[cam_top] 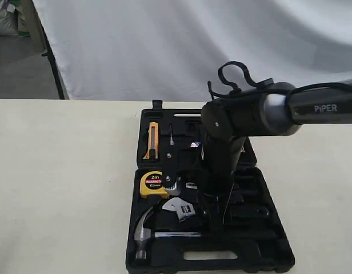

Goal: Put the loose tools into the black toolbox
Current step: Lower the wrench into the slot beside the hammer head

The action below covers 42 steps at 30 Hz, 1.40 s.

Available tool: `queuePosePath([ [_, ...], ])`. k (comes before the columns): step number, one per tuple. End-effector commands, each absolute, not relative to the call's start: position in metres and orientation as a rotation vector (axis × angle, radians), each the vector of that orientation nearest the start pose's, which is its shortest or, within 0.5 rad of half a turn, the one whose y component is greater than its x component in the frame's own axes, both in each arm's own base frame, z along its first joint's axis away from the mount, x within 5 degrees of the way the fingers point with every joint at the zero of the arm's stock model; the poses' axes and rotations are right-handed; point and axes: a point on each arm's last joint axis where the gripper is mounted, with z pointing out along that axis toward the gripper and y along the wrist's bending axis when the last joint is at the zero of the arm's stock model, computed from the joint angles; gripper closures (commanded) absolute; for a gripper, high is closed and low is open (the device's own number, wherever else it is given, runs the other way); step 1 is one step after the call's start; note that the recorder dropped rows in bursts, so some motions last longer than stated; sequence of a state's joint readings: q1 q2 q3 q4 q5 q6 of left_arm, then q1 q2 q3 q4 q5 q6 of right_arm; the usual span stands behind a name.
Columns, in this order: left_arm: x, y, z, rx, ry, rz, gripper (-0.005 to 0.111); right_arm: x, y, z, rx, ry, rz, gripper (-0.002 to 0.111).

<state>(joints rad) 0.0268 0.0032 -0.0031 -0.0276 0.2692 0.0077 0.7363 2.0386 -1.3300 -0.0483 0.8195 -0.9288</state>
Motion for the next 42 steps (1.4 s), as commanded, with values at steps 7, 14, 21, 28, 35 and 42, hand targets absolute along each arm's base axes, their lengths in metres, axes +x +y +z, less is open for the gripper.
queuePosePath([
  [7,0.055,0.001,0.189,-0.046,1.753,-0.005,0.106,0.298,0.269,0.232,-1.976,2.110,-0.007,0.034],
  [14,0.055,0.001,0.189,-0.046,1.753,-0.005,0.106,0.302,0.239,0.250,-1.797,2.327,0.013,0.107],
  [21,0.055,0.001,0.189,-0.046,1.753,-0.005,0.106,0.279,0.221,0.137,-1.790,2.340,0.026,0.108],
  [28,0.055,0.001,0.189,-0.046,1.753,-0.005,0.106,0.287,0.225,0.176,-1.643,2.346,0.022,0.108],
  [35,0.055,0.001,0.189,-0.046,1.753,-0.005,0.106,0.270,0.226,0.227,-1.614,2.297,0.058,0.108],
  [42,0.055,0.001,0.189,-0.046,1.753,-0.005,0.106,0.256,0.218,0.184,-1.707,2.413,0.047,0.108],
])
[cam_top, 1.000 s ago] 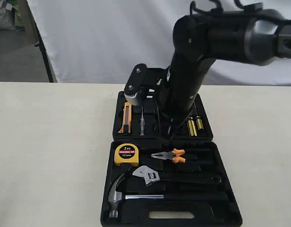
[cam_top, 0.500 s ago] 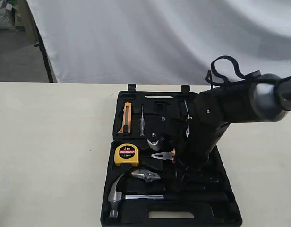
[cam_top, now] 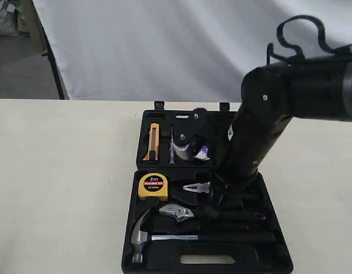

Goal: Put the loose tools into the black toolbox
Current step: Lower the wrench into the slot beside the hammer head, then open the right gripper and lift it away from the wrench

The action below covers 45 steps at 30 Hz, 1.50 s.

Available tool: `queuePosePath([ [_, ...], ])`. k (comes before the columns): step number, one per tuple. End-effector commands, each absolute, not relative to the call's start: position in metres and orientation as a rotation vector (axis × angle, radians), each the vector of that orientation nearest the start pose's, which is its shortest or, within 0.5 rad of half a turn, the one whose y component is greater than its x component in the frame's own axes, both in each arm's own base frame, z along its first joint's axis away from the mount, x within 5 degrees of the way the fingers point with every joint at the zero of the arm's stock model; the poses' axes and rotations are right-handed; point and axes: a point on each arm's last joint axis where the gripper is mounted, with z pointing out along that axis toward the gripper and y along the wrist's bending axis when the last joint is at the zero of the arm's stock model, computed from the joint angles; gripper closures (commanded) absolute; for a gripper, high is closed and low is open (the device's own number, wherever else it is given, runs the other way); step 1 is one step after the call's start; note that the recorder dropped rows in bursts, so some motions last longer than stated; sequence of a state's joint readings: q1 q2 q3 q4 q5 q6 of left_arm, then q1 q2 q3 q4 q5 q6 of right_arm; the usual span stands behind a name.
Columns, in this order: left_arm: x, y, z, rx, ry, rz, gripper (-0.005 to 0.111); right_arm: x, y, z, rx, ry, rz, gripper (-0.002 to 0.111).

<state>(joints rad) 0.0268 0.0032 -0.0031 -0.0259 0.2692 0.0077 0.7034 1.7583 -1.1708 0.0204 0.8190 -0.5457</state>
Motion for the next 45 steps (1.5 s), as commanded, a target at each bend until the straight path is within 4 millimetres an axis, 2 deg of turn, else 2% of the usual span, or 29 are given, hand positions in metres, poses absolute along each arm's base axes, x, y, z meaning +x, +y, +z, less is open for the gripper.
queuePosePath([
  [1,0.055,0.001,0.189,-0.046,1.753,-0.005,0.106,0.255,0.218,0.178,-1.715,2.418,0.041,0.108],
  [8,0.055,0.001,0.189,-0.046,1.753,-0.005,0.106,0.264,0.220,0.144,-1.755,2.403,-0.009,0.108],
  [13,0.055,0.001,0.189,-0.046,1.753,-0.005,0.106,0.274,0.221,0.141,-1.703,2.343,-0.099,0.108],
  [18,0.055,0.001,0.189,-0.046,1.753,-0.005,0.106,0.275,0.220,0.152,-1.678,2.337,-0.119,0.108],
  [24,0.055,0.001,0.189,-0.046,1.753,-0.005,0.106,0.274,0.220,0.187,-1.604,2.253,-0.091,0.108],
  [28,0.055,0.001,0.189,-0.046,1.753,-0.005,0.106,0.274,0.218,0.196,-1.589,2.226,-0.107,0.108],
  [32,0.055,0.001,0.189,-0.046,1.753,-0.005,0.106,0.277,0.220,0.177,-1.625,2.266,-0.116,0.108],
  [38,0.055,0.001,0.189,-0.046,1.753,-0.005,0.106,0.281,0.223,0.103,-1.758,2.404,-0.148,0.108],
  [39,0.055,0.001,0.189,-0.046,1.753,-0.005,0.106,0.281,0.224,0.097,-1.766,2.418,-0.150,0.108],
  [42,0.055,0.001,0.189,-0.046,1.753,-0.005,0.106,0.280,0.223,0.094,-1.769,2.427,-0.152,0.108],
  [45,0.055,0.001,0.189,-0.046,1.753,-0.005,0.106,0.281,0.223,0.113,-1.738,2.393,-0.147,0.108],
])
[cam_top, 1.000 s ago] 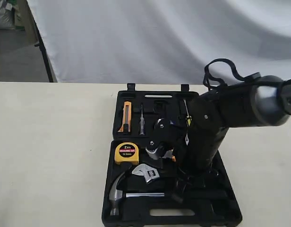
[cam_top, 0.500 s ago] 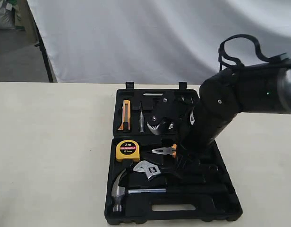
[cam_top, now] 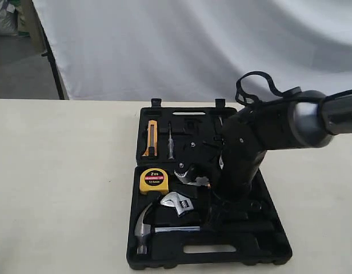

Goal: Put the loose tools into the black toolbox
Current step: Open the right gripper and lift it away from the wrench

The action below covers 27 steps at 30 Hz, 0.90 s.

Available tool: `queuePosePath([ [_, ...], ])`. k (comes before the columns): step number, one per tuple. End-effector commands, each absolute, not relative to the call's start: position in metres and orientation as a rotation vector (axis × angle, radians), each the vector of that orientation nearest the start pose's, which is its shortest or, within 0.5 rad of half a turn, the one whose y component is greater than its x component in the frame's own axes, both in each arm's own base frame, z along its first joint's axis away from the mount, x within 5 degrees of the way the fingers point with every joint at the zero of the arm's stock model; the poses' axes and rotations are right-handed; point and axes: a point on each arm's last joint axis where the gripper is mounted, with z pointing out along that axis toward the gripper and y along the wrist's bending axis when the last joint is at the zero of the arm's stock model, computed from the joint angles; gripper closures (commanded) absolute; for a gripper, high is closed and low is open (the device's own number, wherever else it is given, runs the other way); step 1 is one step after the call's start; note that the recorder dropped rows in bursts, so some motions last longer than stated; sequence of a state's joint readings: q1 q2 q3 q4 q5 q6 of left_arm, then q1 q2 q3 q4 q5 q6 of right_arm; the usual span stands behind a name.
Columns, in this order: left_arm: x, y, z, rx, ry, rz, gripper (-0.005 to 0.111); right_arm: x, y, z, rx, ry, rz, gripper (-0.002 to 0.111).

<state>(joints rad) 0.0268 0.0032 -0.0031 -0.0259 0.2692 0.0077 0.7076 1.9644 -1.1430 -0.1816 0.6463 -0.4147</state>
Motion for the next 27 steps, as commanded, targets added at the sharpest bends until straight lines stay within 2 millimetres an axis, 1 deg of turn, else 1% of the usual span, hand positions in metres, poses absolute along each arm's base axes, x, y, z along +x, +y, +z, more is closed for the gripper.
queuePosePath([
  [1,0.055,0.001,0.189,-0.046,1.753,-0.005,0.106,0.281,0.223,0.120,-1.725,2.379,-0.144,0.108],
  [6,0.055,0.001,0.189,-0.048,1.753,-0.009,0.106,0.278,0.221,0.184,-1.549,2.269,-0.101,0.108],
  [10,0.055,0.001,0.189,-0.048,1.753,-0.009,0.106,0.268,0.216,0.234,-1.403,2.186,-0.023,0.108],
  [14,0.055,0.001,0.189,-0.048,1.753,-0.009,0.106,0.253,0.208,0.274,-1.286,2.134,0.073,0.108],
  [17,0.055,0.001,0.189,-0.048,1.753,-0.009,0.106,0.238,0.198,0.299,-1.223,2.089,0.125,0.108],
  [18,0.055,0.001,0.189,-0.048,1.753,-0.009,0.106,0.232,0.193,0.305,-1.207,2.078,0.141,0.108],
  [20,0.055,0.001,0.189,-0.048,1.753,-0.009,0.106,0.218,0.183,0.307,-1.177,2.055,0.169,0.108],
  [22,0.055,0.001,0.189,-0.048,1.753,-0.009,0.106,0.202,0.171,0.305,-1.125,2.028,0.209,0.108],
  [25,0.055,0.001,0.189,-0.046,1.753,-0.006,0.106,0.175,0.150,0.283,-1.021,1.980,0.283,0.108],
  [27,0.055,0.001,0.189,-0.046,1.753,-0.006,0.106,0.154,0.133,0.262,-0.907,1.930,0.345,0.108],
])
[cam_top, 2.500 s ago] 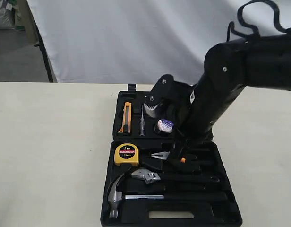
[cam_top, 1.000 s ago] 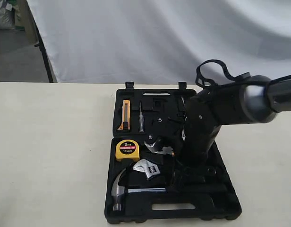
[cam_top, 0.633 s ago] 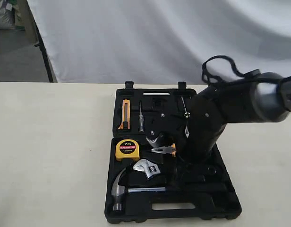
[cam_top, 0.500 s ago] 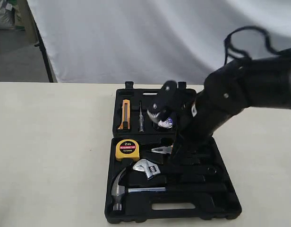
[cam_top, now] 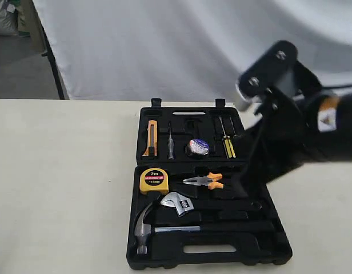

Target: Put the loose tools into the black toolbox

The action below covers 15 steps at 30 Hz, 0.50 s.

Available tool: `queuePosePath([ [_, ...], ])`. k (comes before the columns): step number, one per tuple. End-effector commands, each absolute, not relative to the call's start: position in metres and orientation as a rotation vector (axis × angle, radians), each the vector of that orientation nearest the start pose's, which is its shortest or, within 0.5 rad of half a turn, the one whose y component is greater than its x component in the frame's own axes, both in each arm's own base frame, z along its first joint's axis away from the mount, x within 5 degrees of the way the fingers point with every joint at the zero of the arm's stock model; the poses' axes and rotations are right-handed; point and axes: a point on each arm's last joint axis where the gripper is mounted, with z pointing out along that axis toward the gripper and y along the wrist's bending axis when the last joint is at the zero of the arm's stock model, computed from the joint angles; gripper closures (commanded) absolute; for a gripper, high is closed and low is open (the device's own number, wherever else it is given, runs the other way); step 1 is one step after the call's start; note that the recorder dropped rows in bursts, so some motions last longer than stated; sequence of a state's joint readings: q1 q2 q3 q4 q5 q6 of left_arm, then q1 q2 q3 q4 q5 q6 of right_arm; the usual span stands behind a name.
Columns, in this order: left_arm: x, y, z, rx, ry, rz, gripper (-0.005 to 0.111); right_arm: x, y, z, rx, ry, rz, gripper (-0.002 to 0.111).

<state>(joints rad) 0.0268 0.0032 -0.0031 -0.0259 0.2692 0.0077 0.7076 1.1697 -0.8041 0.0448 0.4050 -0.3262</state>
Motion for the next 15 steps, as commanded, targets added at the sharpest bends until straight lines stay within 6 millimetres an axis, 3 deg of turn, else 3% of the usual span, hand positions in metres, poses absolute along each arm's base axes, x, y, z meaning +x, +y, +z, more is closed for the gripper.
queuePosePath([
  [1,0.055,0.001,0.189,-0.046,1.753,-0.006,0.106,0.144,0.124,0.247,-0.855,1.923,0.364,0.108],
  [8,0.055,0.001,0.189,-0.046,1.753,-0.006,0.106,0.096,0.061,0.194,-0.381,1.728,0.452,0.108],
  [15,0.055,0.001,0.189,-0.046,1.753,-0.006,0.106,0.080,0.053,0.203,-0.353,1.661,0.546,0.108],
])
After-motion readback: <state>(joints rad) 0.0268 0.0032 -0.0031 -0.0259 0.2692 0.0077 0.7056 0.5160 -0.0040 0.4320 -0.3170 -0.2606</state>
